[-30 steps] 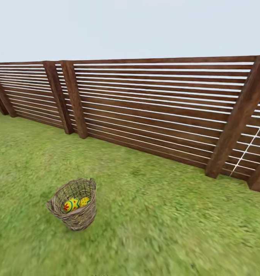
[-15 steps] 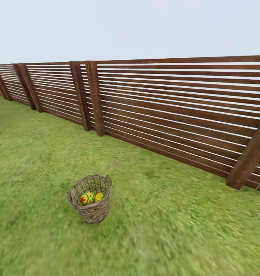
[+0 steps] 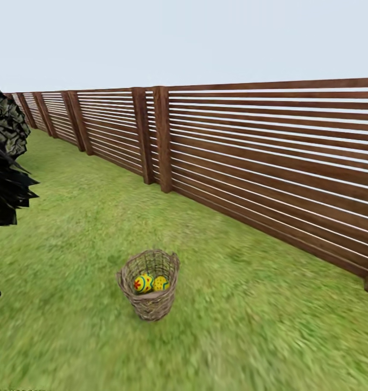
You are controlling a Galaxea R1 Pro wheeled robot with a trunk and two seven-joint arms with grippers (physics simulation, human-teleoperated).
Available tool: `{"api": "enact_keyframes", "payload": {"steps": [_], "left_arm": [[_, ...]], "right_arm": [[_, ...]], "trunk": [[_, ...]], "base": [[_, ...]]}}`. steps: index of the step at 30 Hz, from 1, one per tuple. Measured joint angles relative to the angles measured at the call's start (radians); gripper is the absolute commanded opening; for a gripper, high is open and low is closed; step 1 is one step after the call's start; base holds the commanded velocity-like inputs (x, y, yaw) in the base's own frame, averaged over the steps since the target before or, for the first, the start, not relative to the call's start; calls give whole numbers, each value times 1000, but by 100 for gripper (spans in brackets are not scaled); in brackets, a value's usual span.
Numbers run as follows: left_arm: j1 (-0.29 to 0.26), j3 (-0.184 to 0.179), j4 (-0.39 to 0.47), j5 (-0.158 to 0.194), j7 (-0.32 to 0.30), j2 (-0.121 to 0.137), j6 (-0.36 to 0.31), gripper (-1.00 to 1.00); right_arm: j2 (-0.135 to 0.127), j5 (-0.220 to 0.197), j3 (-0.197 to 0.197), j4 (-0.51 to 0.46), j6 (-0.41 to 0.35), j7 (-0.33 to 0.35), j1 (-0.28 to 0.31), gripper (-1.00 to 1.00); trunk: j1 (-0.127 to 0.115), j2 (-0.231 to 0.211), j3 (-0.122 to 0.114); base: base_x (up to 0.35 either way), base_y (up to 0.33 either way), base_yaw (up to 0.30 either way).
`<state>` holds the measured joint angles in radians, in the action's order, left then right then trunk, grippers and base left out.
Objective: Take the three Easter eggs out of the wicker basket on the lawn in the garden, then place them on the lawn next to a single tree (choose any tree) so that all three eggs are next to the same tree and none are left in the basket.
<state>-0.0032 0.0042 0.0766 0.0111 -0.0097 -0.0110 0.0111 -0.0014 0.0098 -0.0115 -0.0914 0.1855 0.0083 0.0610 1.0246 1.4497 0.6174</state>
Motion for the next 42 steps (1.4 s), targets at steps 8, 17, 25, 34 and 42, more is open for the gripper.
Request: {"api": "enact_keyframes", "payload": {"steps": [8, 17, 25, 34, 42], "left_arm": [[0, 0, 0, 0, 0, -1, 0, 100], [0, 0, 0, 0, 0, -1, 0, 100], [0, 0, 1, 0, 0, 0, 0, 100], [0, 1, 6, 2, -1, 2, 0, 100], [-4, 1, 7, 2, -2, -4, -11, 100]], "right_arm": [[1, 1, 0, 0, 0, 0, 0, 100], [0, 2, -1, 1, 0, 0, 0, 100], [-1, 3, -1, 1, -1, -5, 0, 100], [-2, -8, 9, -1, 1, -6, 0, 100], [-5, 2, 4, -38, -4, -4, 2, 100]], "trunk": [[0, 0, 0], [0, 0, 0], [0, 0, 0], [1, 0, 0], [1, 0, 0]], "base": [[301, 0, 300], [330, 0, 73], [133, 0, 1], [3, 0, 0], [0, 0, 0]]}}
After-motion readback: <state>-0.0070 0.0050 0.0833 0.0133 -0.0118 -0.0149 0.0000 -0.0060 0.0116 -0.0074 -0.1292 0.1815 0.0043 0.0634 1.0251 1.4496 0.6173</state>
